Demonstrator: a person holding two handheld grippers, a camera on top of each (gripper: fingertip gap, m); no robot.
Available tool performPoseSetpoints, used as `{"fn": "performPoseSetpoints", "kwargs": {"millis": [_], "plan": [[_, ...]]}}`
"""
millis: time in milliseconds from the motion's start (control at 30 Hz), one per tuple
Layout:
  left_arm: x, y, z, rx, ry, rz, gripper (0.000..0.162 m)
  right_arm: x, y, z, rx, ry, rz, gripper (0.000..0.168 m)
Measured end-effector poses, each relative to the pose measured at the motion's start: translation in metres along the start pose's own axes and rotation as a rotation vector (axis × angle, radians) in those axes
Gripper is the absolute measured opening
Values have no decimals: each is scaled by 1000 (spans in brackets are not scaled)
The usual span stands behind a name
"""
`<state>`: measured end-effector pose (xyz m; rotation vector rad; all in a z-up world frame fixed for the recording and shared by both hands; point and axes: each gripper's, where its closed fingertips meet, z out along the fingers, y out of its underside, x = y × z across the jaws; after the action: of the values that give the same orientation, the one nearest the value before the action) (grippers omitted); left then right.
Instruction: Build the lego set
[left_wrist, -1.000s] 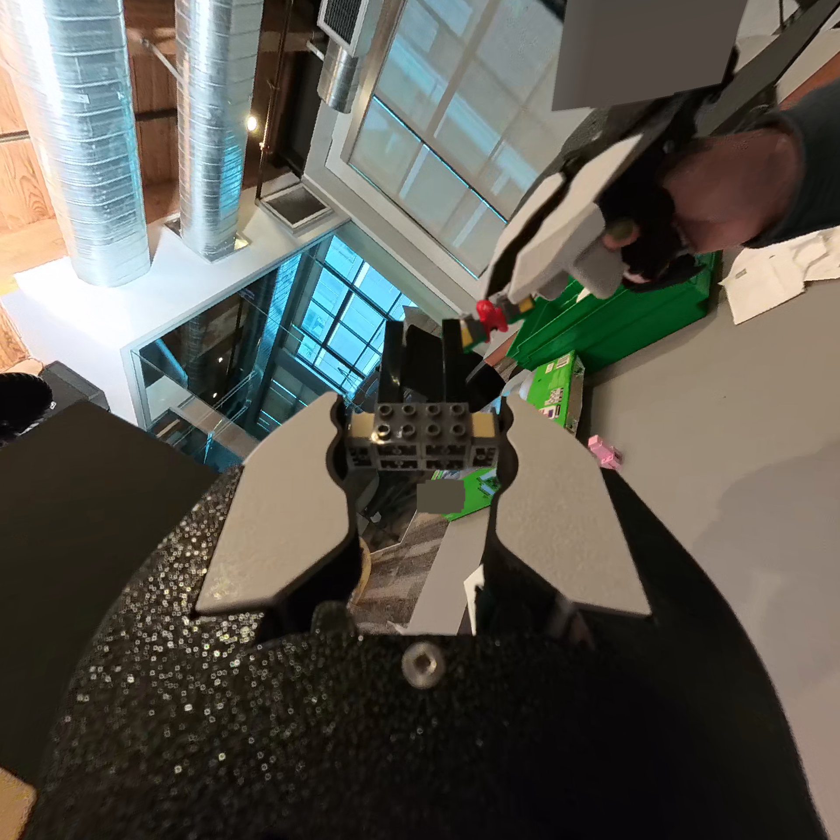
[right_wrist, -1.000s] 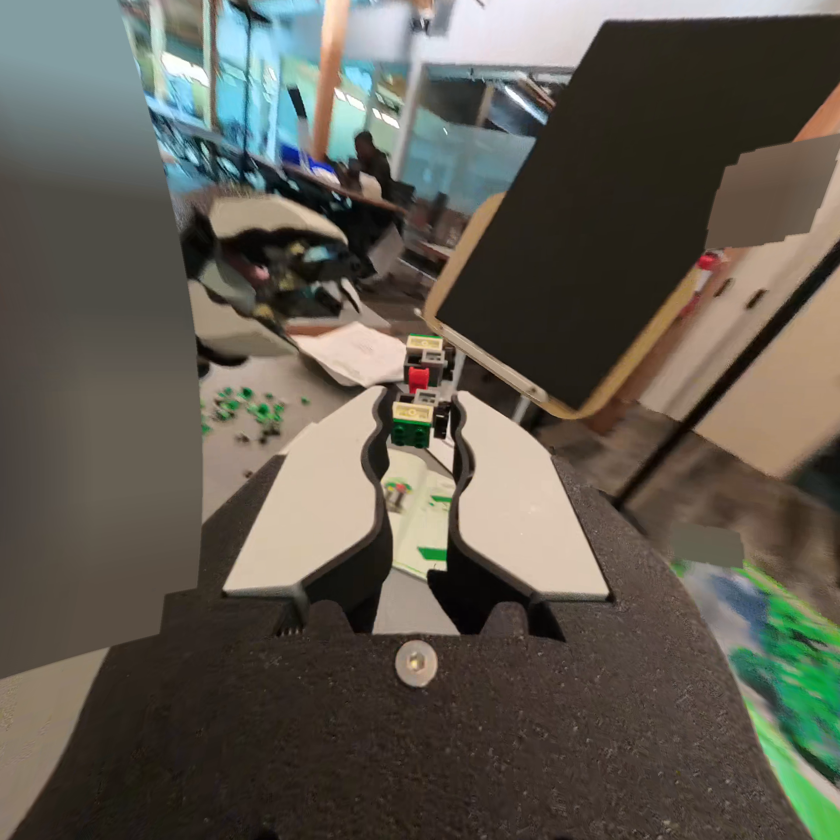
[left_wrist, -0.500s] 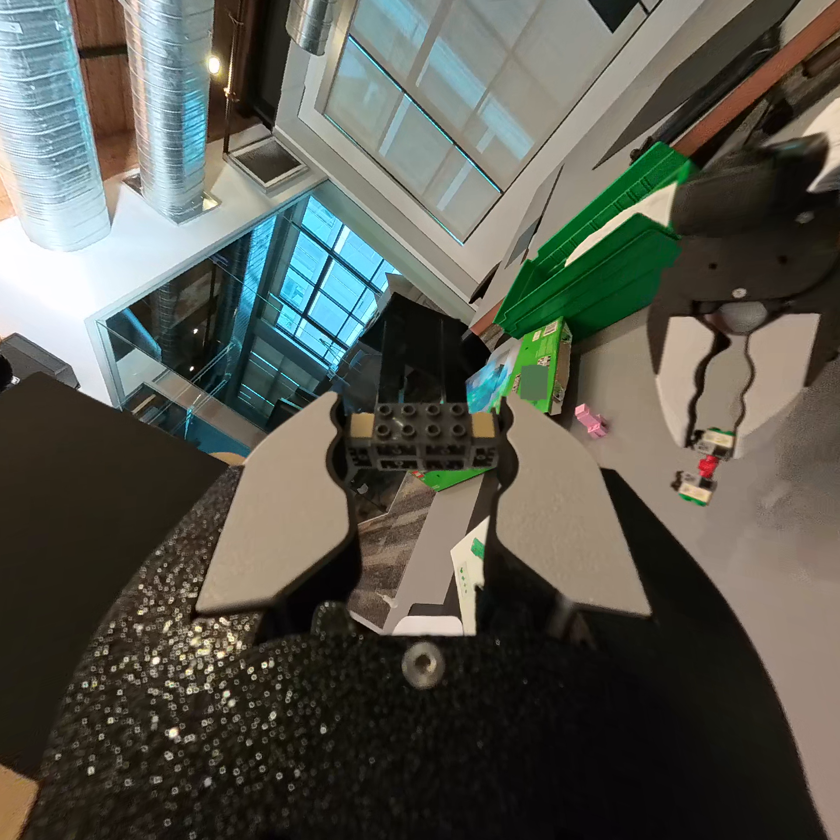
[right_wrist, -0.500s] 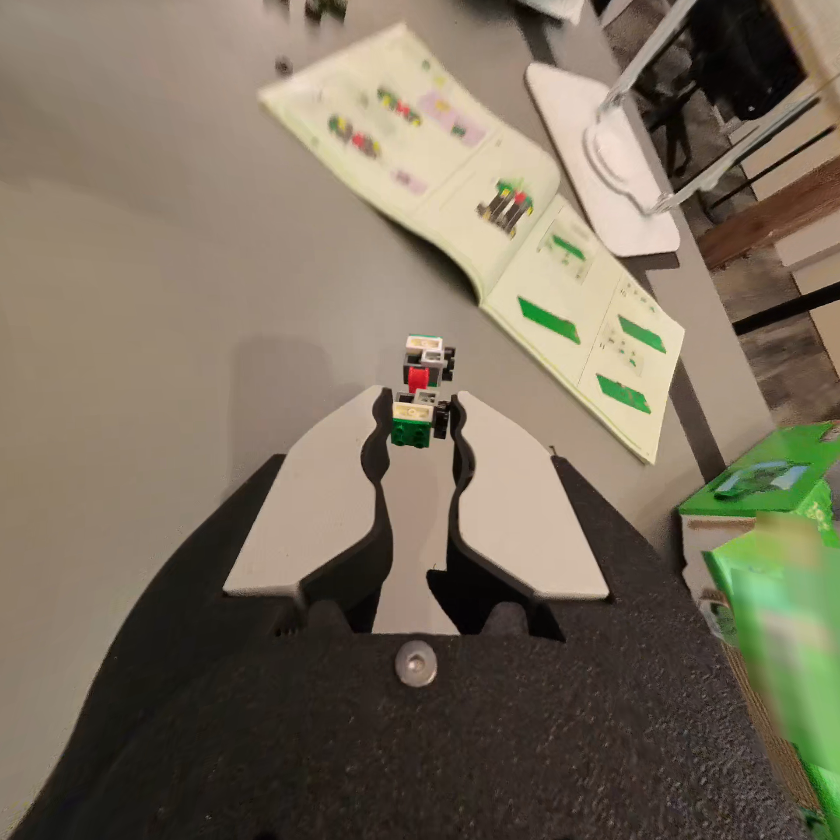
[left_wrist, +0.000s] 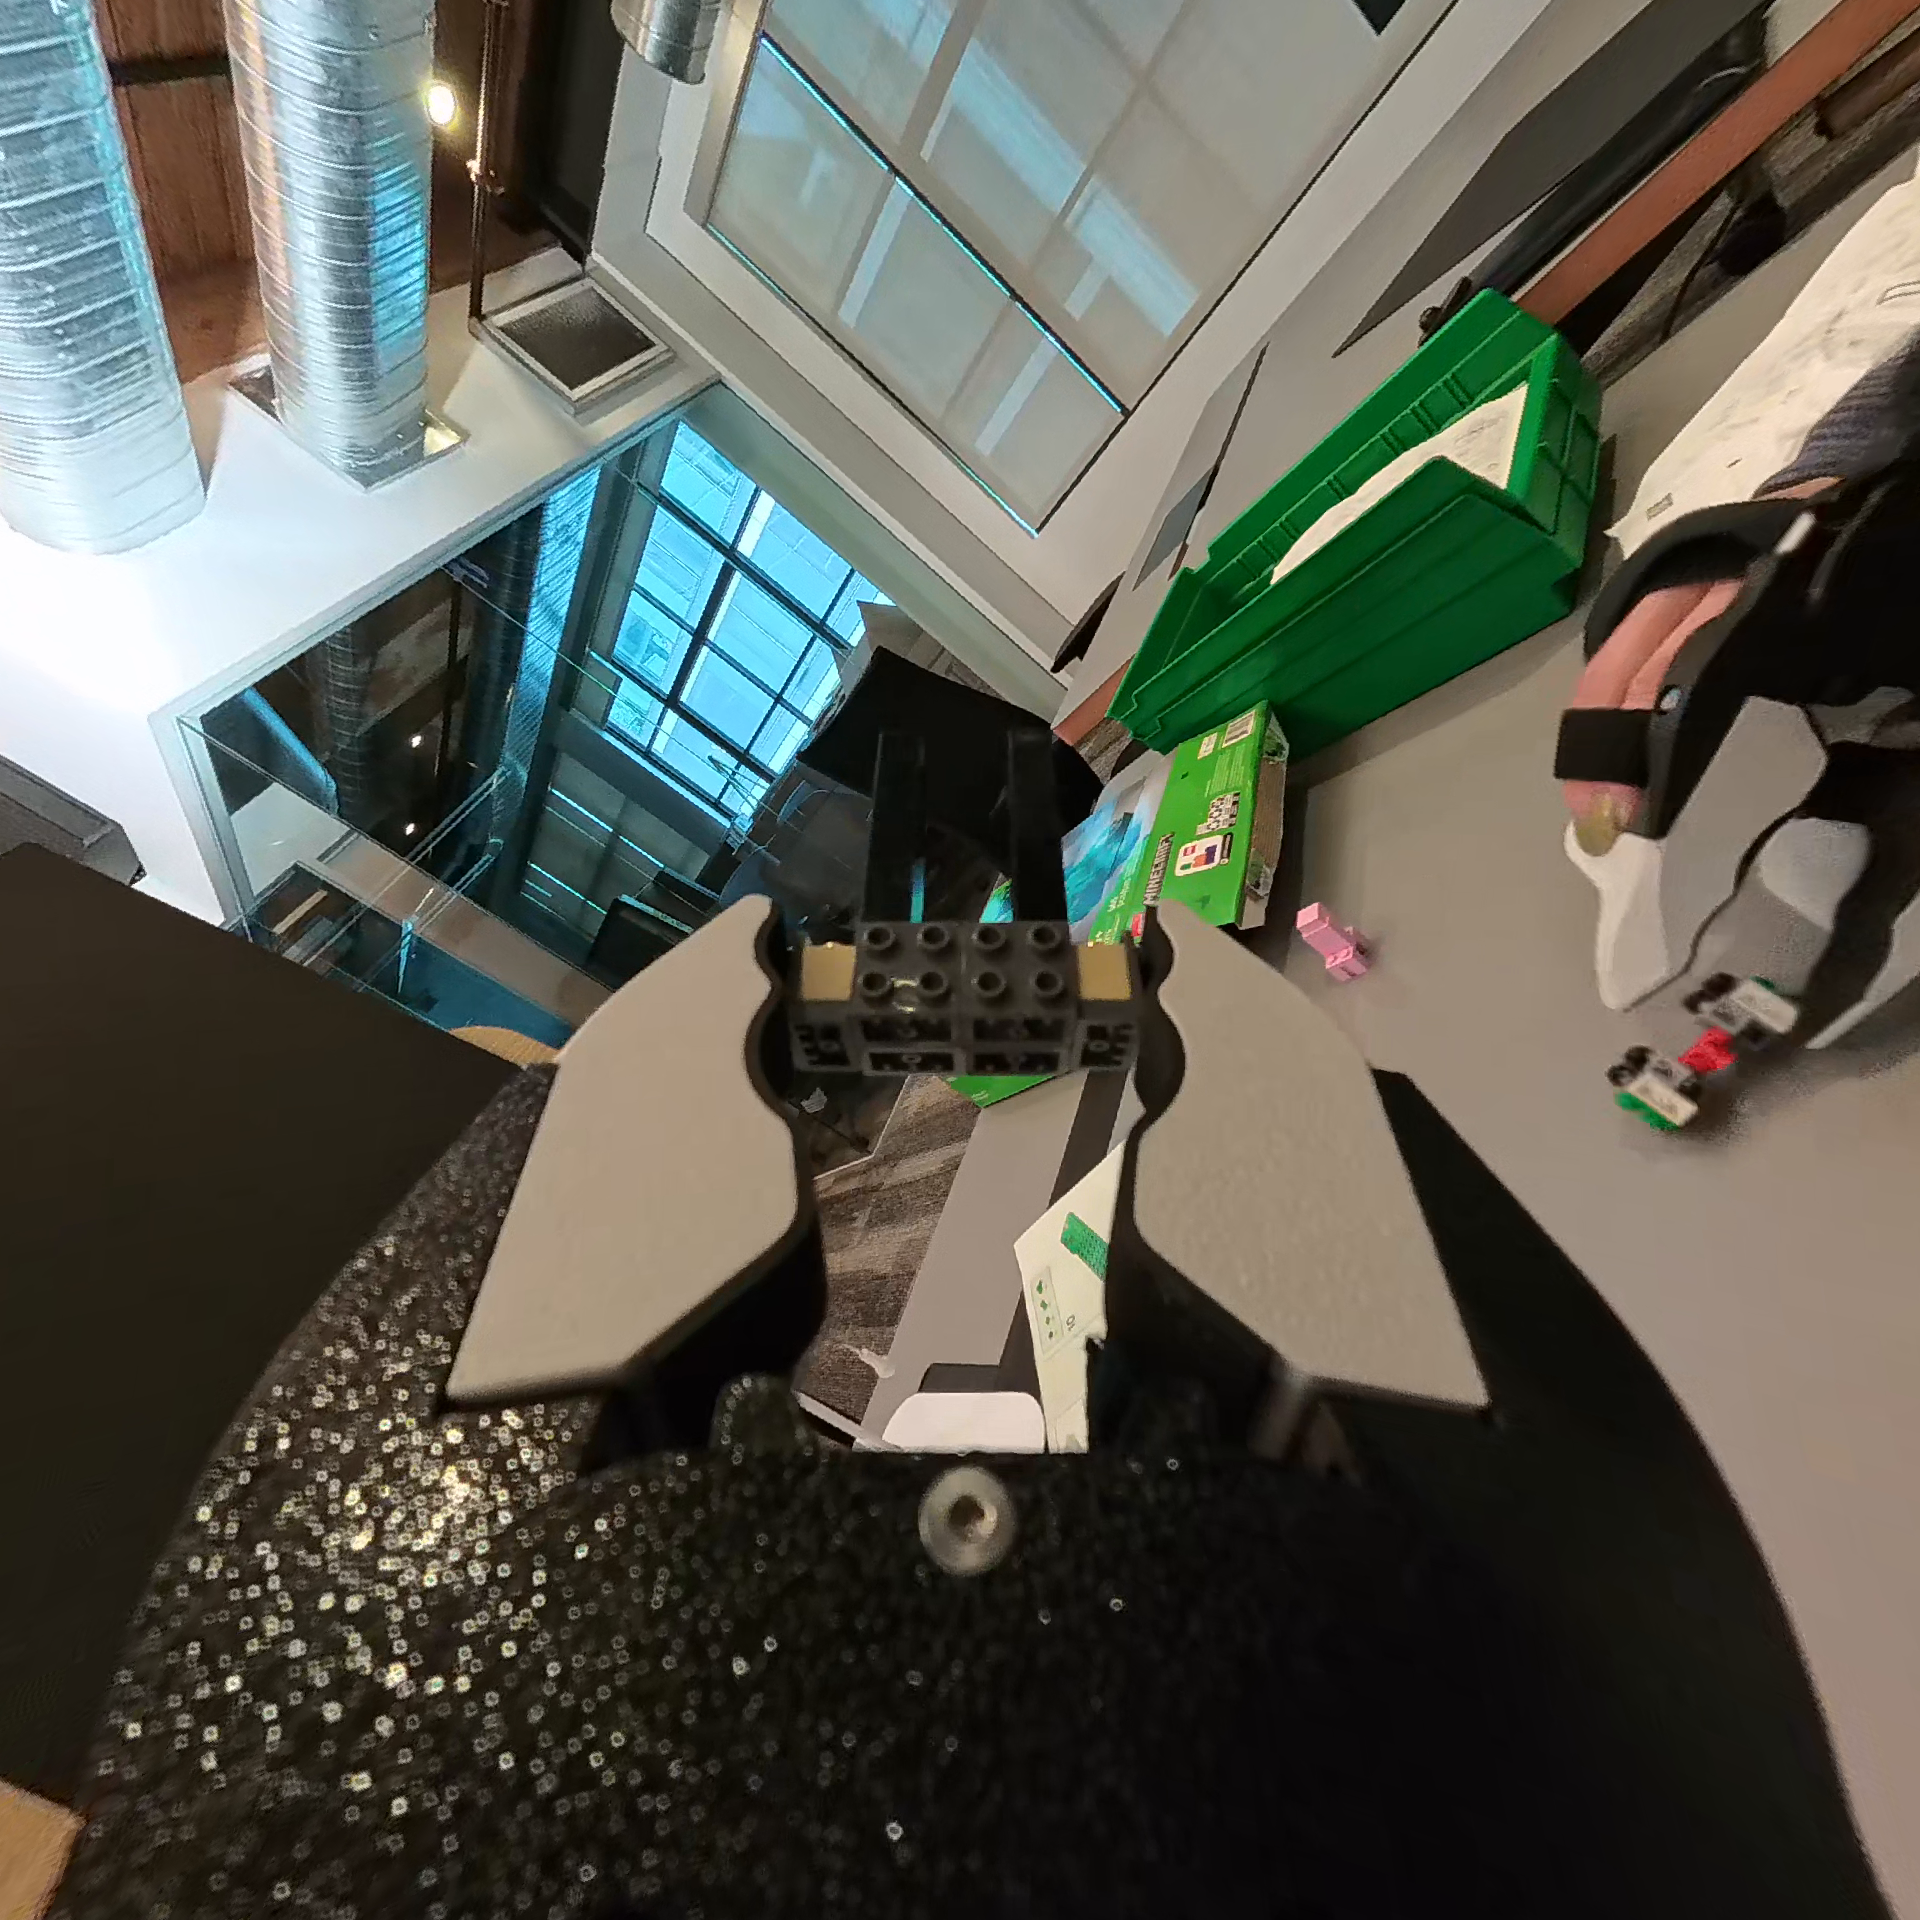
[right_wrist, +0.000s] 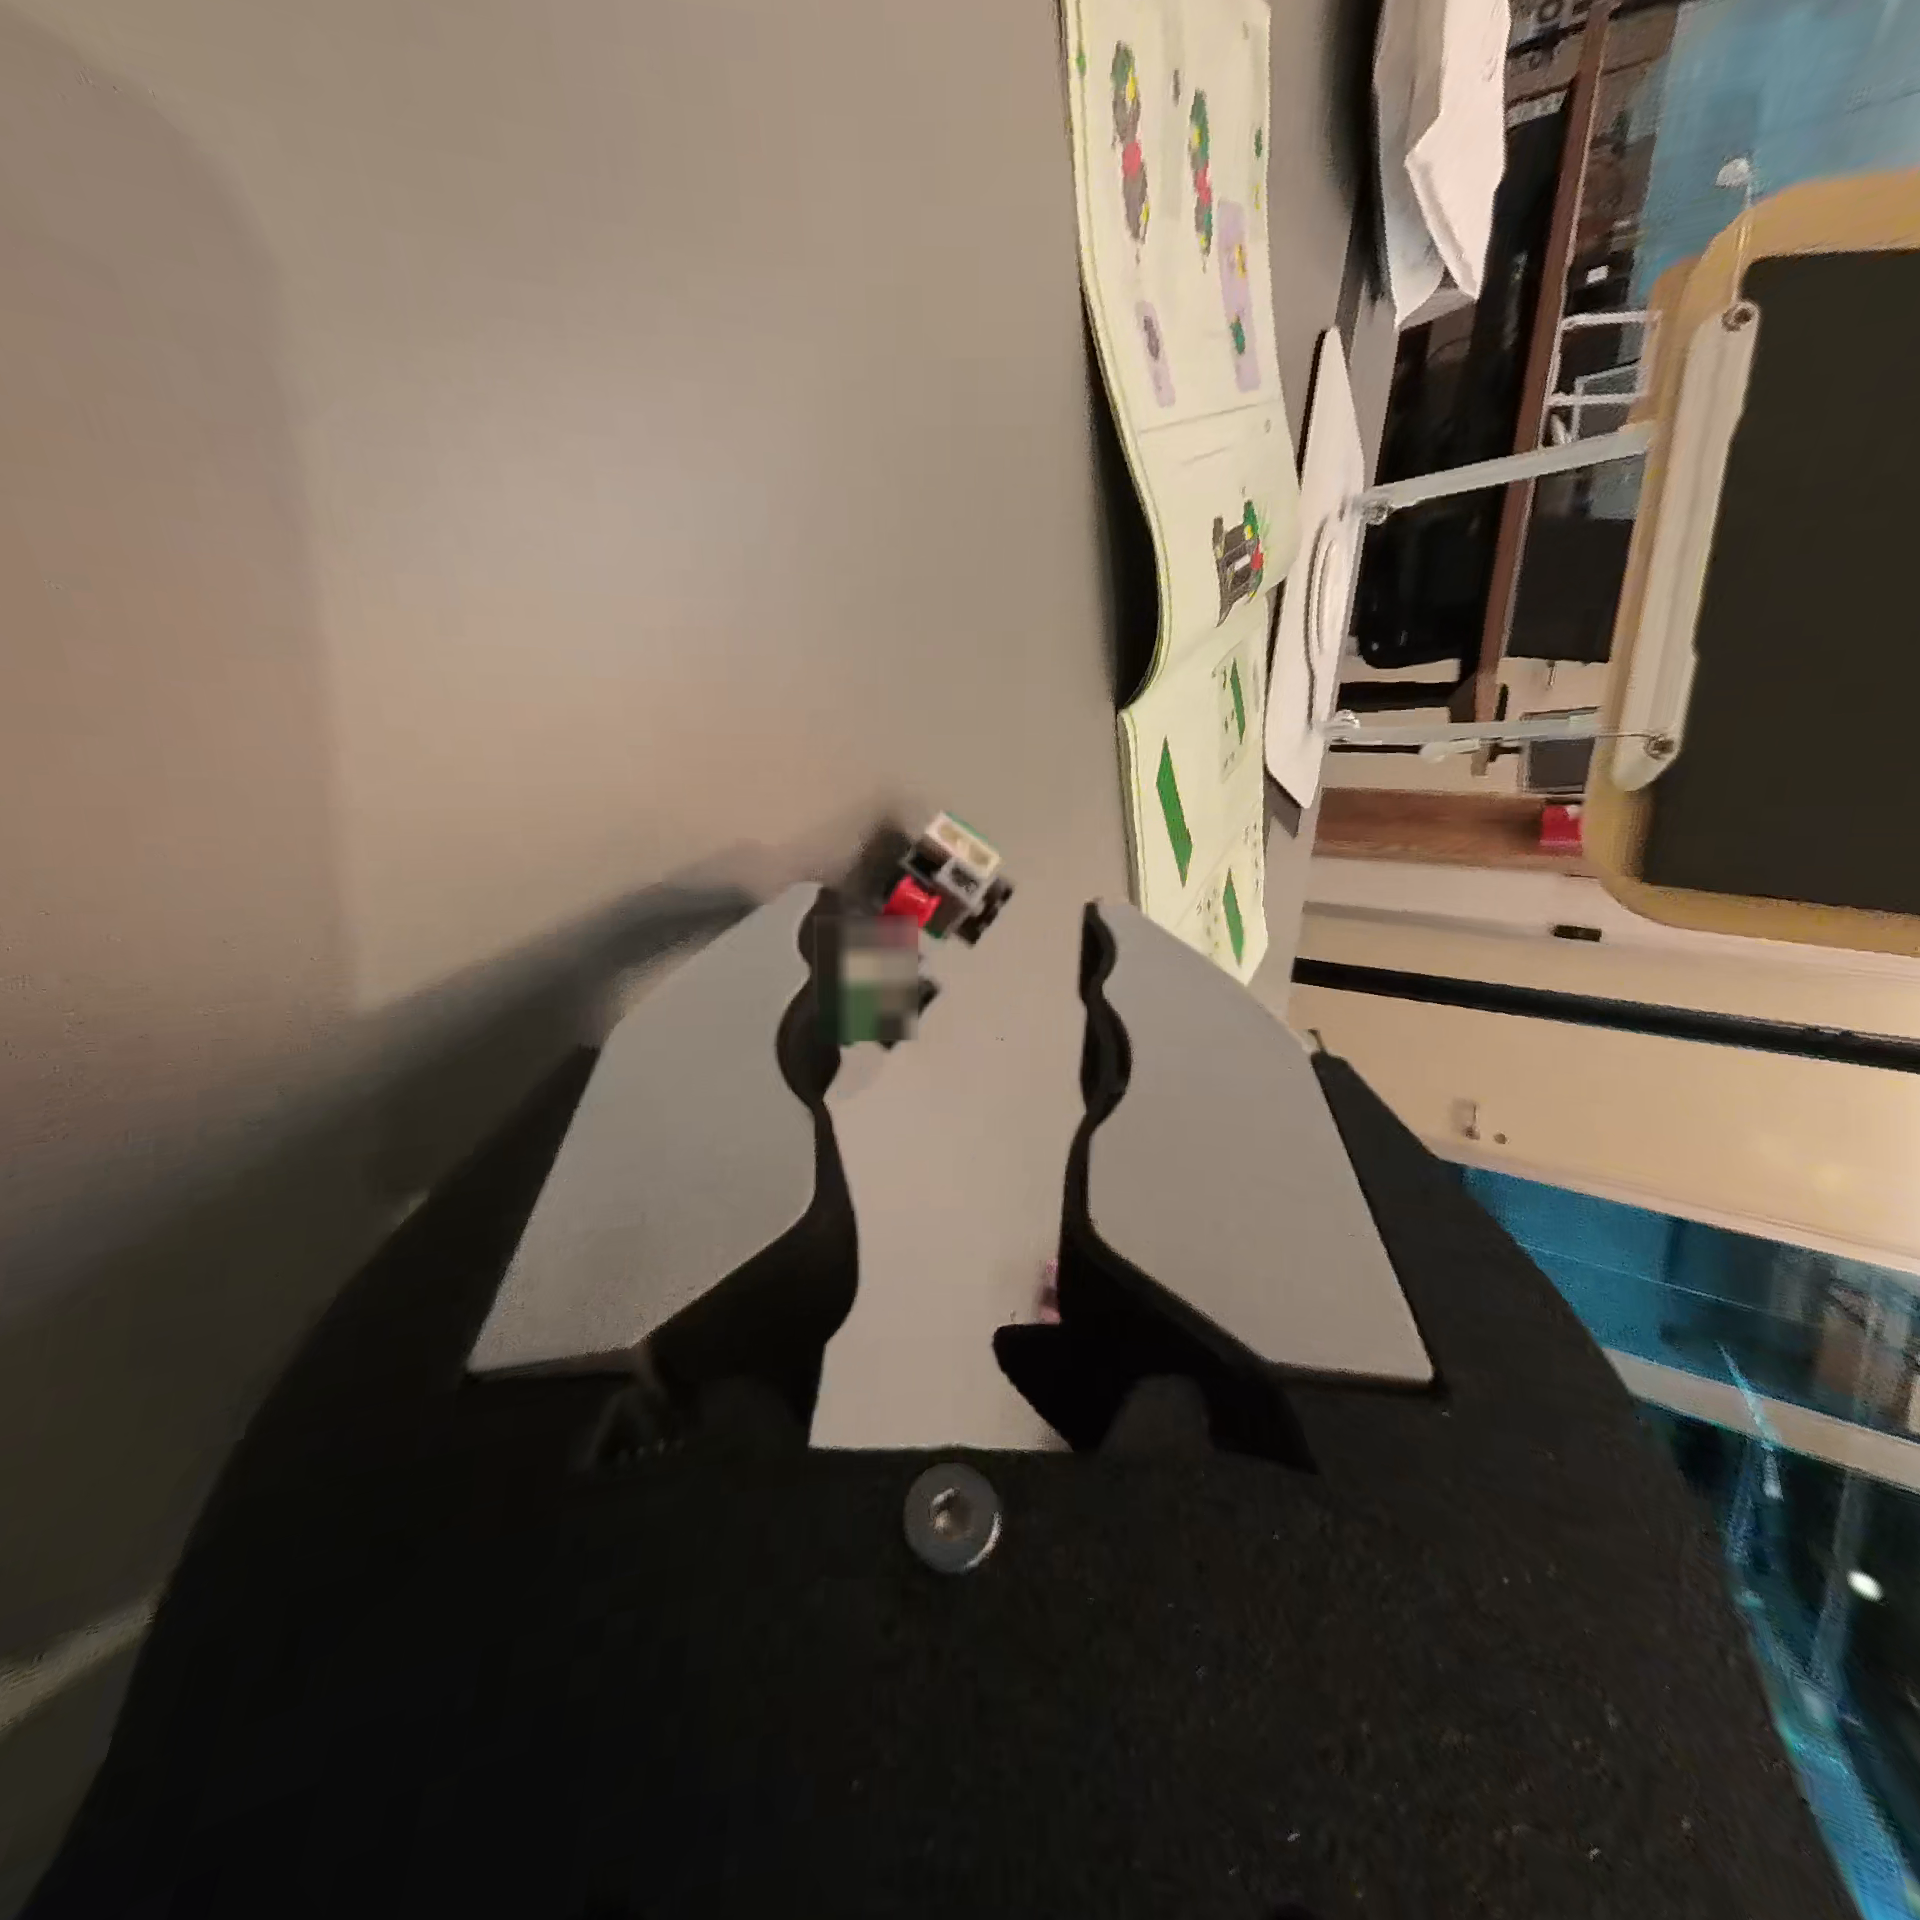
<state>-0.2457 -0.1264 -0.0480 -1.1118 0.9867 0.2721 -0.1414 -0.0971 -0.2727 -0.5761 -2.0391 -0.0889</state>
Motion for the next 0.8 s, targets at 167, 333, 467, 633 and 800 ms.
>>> {"fn": "performPoseSetpoints", "kwargs": {"millis": [167,333,467,633,800], "plan": [[0,1,0,-5,5,0,64,2,0,-12,76,-83,251,54],[-3,3,-4,-14,-8,-1,64,0,1,-19,161,-323,1001,48],[-10,7,-11,-24,-33,-11,64,-8,3,-16,149,-388,1400,47],[-19,11,-20,-19,-64,-37,64,-27,-3,-7,25,-365,1380,42],[-20,12,-22,-22,-68,-41,64,-29,1,-2,-54,-292,1255,28]]}}
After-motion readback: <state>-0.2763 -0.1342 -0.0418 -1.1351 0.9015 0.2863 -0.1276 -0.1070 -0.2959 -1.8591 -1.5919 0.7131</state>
